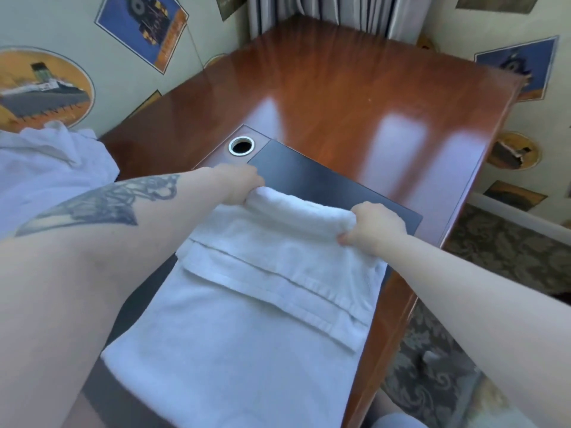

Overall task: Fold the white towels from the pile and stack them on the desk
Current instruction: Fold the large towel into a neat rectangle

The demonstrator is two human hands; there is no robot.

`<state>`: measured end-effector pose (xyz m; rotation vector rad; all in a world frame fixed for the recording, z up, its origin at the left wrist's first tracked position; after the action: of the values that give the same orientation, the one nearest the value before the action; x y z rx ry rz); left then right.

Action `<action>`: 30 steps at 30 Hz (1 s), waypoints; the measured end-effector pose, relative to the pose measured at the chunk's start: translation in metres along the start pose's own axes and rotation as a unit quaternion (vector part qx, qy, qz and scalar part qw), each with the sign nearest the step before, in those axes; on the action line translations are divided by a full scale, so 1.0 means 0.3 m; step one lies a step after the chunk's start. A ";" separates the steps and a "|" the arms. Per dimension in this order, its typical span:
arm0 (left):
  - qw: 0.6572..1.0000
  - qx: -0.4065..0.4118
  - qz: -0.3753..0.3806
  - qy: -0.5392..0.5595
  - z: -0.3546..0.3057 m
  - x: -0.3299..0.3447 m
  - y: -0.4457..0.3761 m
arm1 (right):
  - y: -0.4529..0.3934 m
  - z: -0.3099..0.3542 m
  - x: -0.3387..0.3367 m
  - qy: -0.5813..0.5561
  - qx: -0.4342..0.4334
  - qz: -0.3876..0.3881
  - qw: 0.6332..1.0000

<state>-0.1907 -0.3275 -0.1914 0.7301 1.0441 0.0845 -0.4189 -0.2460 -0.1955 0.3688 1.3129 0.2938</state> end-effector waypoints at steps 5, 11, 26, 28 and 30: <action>0.976 -0.027 -0.212 0.030 -0.013 -0.068 0.170 | 0.131 0.030 -0.100 0.075 -0.048 -0.139 0.986; 0.903 -0.029 -0.401 0.148 0.013 0.034 0.592 | 0.484 0.177 -0.116 0.108 -0.127 -0.202 0.965; 0.942 -0.044 -0.331 -0.003 -0.177 0.490 0.985 | 1.059 0.447 0.379 0.151 -0.316 -0.203 0.914; 0.946 -0.068 -0.317 -0.022 -0.192 0.523 0.993 | 1.072 0.467 0.449 0.171 -0.324 -0.184 0.912; 0.950 -0.093 -0.297 -0.030 -0.201 0.556 0.991 | 1.074 0.475 0.504 0.185 -0.318 -0.157 0.916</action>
<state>-0.0726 -0.0035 -0.1609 0.2252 1.1420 -0.3535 -0.2459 0.0944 -0.1618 -0.4700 1.5346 0.5121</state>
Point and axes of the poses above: each hand's wrist, its own y-axis away from the middle knuckle, its own x-axis out of the palm, z = x × y, the point moved 10 cm from there along -y, towards the middle knuckle, and after that the axes turned 4 degrees about z, right-handed, at the moved point
